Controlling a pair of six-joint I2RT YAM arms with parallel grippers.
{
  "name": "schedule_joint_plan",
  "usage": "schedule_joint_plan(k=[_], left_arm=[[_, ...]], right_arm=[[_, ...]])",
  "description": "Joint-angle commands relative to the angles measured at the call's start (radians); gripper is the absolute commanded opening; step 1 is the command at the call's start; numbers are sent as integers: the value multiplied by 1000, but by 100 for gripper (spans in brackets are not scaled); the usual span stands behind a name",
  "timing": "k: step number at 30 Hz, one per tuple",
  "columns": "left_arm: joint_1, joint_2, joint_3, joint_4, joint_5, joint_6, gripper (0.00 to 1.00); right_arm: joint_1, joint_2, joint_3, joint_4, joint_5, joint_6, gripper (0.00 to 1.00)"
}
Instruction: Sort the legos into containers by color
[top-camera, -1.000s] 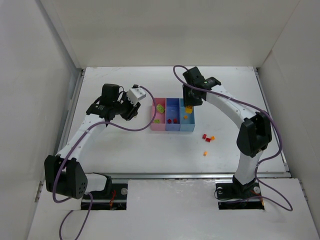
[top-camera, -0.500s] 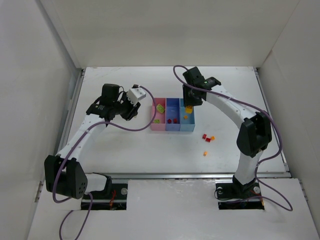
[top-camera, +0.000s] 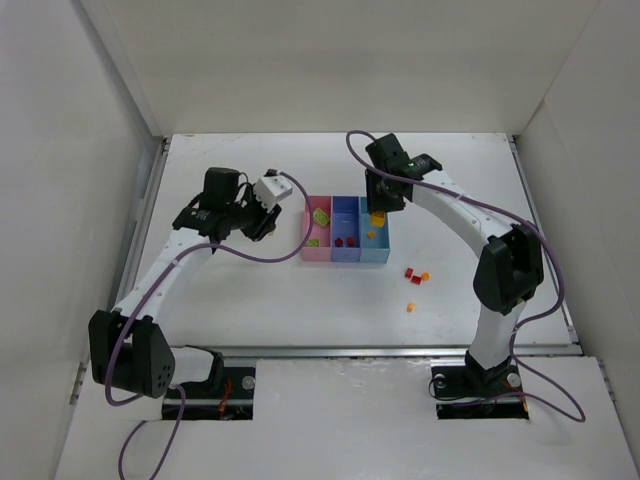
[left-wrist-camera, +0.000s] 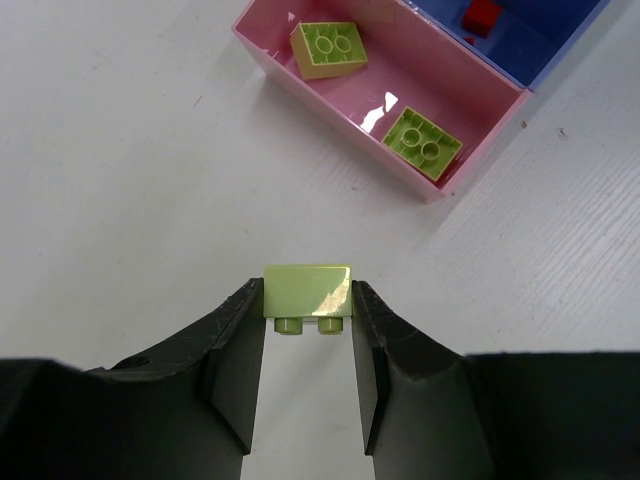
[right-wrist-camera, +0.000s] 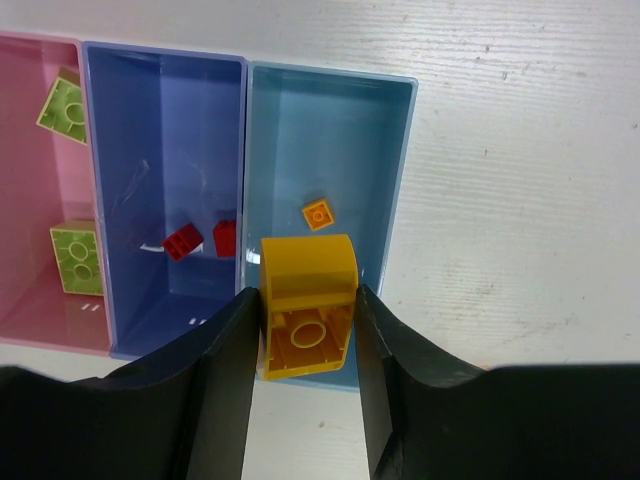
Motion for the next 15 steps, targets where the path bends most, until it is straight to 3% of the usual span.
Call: schedule_joint_plan(k=[1,9,11,12,13,15], left_arm=[[-6,-14,15,22,-1,-10,2],[-6,-14,5,22,8,-19,2],[-6,-14,5,22,8,-19,2],[-6,-14,5,22,-1,-19,2],[-6,-14,5,22,-1,-19,2],[-6,-14,5,22,-1,-19,2]], right_arm=[[-3,13,24,36,6,-11,0],[-3,23,15,36,15,-11,1],[-3,23,15,36,15,-11,17],[-3,23,24,36,15,-11,31],[-3,32,24,36,15,-20,65],[-3,32,24,36,15,-20,77]])
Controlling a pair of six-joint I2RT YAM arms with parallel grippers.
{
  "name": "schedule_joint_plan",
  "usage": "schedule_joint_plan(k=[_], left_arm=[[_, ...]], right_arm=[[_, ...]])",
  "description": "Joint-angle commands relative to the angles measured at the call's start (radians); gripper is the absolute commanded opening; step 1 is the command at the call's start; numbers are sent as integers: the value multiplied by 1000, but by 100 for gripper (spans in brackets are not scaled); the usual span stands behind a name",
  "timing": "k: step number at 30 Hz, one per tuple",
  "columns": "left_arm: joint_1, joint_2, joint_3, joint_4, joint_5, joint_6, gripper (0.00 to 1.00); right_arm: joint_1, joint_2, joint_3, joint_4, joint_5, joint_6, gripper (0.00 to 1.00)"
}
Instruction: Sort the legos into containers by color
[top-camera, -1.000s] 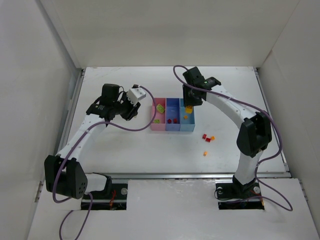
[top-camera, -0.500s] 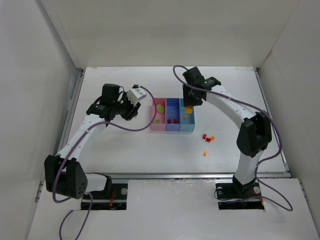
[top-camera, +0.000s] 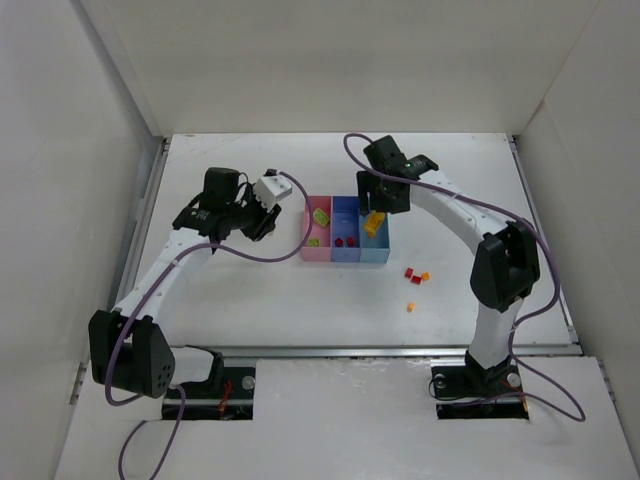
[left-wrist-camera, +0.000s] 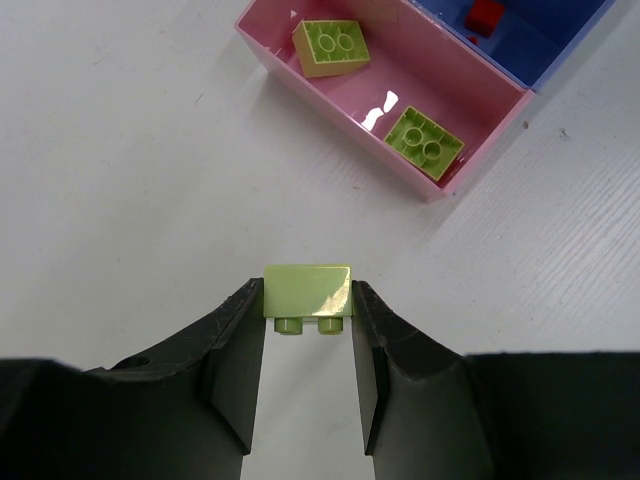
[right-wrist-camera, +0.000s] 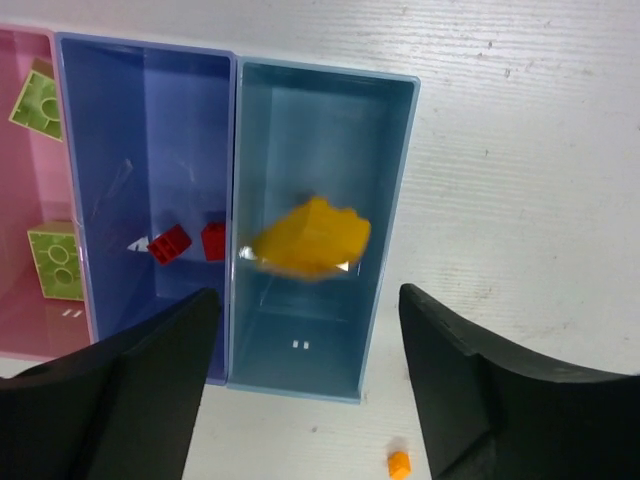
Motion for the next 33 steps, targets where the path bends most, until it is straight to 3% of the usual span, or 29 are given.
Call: schedule_joint_plan(k=[1,3,15,25,30,33], left_arm=[[-6,-14,5,22,5,-12,2],[-6,-14,5,22,5,-12,2],[-15,6,37,22,14,-12,2],[-173,203,224,39,68,-77,2],[-182,317,250,80,88,-91,2],[-202,345,261,105,88,-91,8]], right_arm=[[-3,-2,24,35,12,-9,79],[-3,-12,24,35,12,-9,84],[-23,-85,44,26,28,-9,84],[-93,-165,-47,77,-41,9,84],[-103,-225,-108,77,-17,9,84],[-115,-254,-151,86,-17,9,84]])
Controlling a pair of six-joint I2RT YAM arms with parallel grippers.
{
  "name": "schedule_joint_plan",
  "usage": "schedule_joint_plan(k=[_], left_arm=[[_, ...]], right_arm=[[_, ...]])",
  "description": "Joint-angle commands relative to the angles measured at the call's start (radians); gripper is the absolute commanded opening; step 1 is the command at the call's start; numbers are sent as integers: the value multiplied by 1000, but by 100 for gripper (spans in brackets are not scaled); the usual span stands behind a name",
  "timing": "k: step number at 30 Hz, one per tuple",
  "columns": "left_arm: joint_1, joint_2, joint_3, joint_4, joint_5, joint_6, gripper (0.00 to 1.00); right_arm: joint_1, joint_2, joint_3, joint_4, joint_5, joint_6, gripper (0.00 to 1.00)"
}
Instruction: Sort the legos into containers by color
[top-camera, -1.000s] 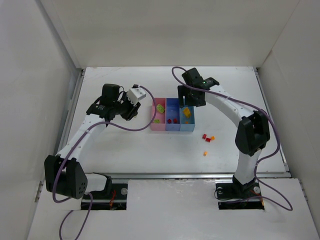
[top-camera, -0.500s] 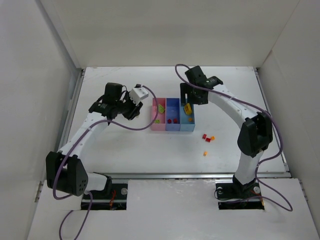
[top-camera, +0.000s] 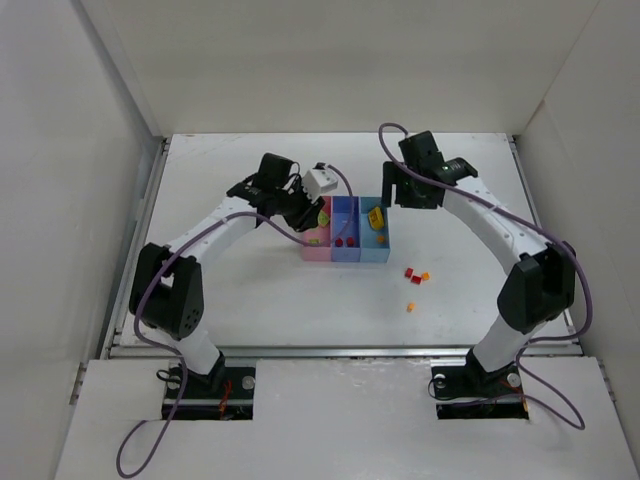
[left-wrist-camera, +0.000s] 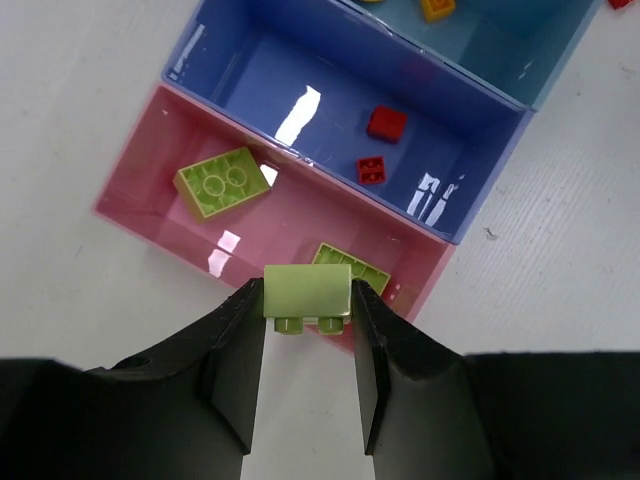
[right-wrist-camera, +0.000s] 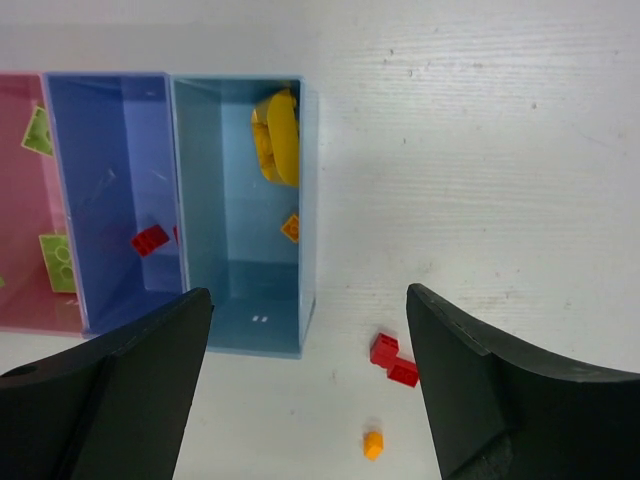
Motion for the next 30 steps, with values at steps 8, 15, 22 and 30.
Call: schedule_joint_plan(k=[8,15,22,30], left_arm=[[-31,28,20,48,22,-20,51],[-31,18,-1,28,-9,-29,65],[-31,8,-20,51,-18,-40,74],[-31,8,-20,62,-78,-40,65]], right_arm=[[-41,-84,-79,36,-2,19,89],[-72,-131,-185,15,-26,38,94],[-93,-154,-251,38,-76,47,93],[-93,-163,-251,47,-85,47,91]])
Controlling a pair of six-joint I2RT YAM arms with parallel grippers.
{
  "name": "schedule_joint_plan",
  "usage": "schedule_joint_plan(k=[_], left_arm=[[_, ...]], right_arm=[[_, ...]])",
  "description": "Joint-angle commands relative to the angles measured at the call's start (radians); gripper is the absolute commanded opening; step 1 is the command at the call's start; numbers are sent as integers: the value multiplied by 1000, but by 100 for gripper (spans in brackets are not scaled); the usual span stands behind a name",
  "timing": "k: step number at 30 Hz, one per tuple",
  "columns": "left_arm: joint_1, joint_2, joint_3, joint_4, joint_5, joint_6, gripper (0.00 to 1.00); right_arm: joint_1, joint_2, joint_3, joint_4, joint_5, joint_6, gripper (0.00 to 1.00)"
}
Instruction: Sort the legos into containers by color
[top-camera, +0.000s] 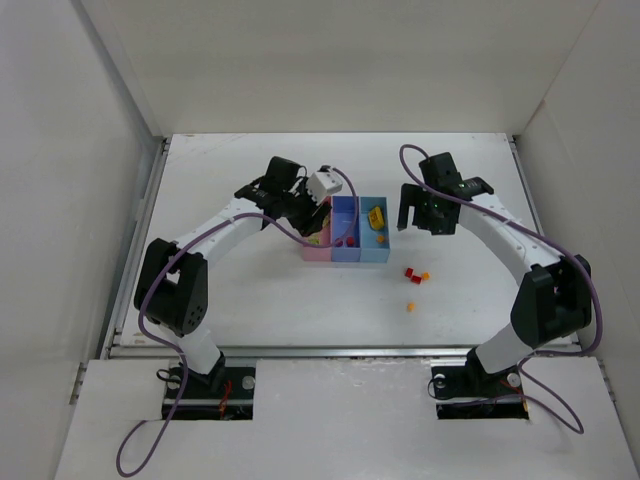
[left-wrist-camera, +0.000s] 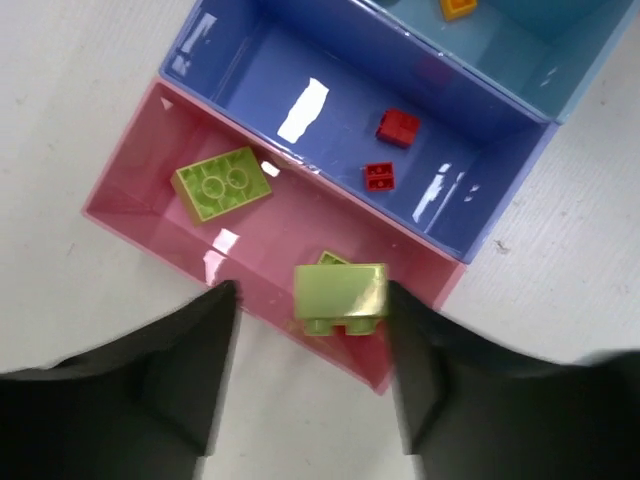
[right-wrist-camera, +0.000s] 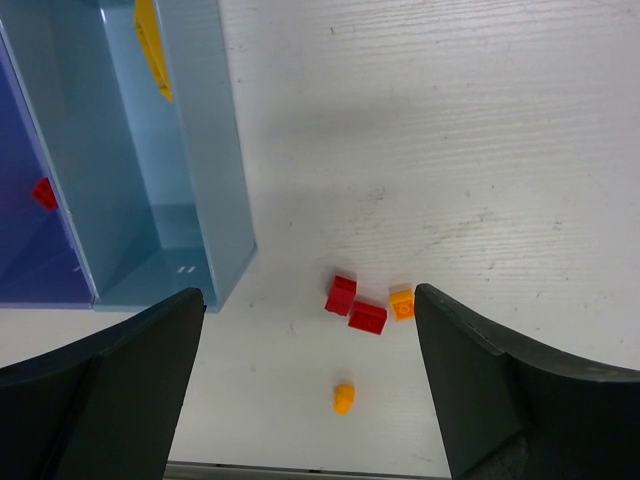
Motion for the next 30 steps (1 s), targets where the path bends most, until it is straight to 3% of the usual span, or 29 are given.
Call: schedule_joint_plan(k=[1,2,3,8,9,10,12,15,17,19,20,22,26,27,28,30], left_arm=[[-1,-37,-10,36,-30,-6,48],[-1,-37,-10,36,-45,-21,26],[-1,-37,-10,50,-45,-33,11],[-1,-37,-10,39,-45,-21,10],[-1,-37,-10,39,-36,-21,16],[-1,-37,-1,39,-36,-21,30],[-1,-37,-1,39,-48,-21,78],[-1,-37,-1,39,-61,-21,85],[-1,-37,-1,39,-61,-21,70],[-1,-37,-1,39,-52,-21,37],[-1,-37,-1,39,-52,-30,31],[-1,-37,-1,39,-42,-30,45],[-1,-37,10,20,-53,-41,44],[-1,-37,10,4,-53,-41,39],[-1,-46,40,-7,-64,-55,27],[-1,-46,70,-36,-94,-82,19]], right_arm=[[0,-43,4,44,-12,12,91],[0,-43,4,44,-12,12,91],[0,-43,4,44,-12,12,91],[0,-43,4,53,-12,12,89],[0,-43,4,53,-12,12,89],[0,-43,4,53,-12,12,89],[0,-43,4,53,-12,12,89],[0,-43,4,53,-12,12,89],[0,-43,4,53,-12,12,89],[0,-43,4,53,-12,12,89],[0,-43,4,53,-12,12,89],[0,-43,4,53,-12,12,89],[0,-43,4,53,-12,12,89],[0,-43,4,42,-12,12,89],[0,-43,-7,42,-21,3,89],[0,-15,-24,33,-33,-6,85]])
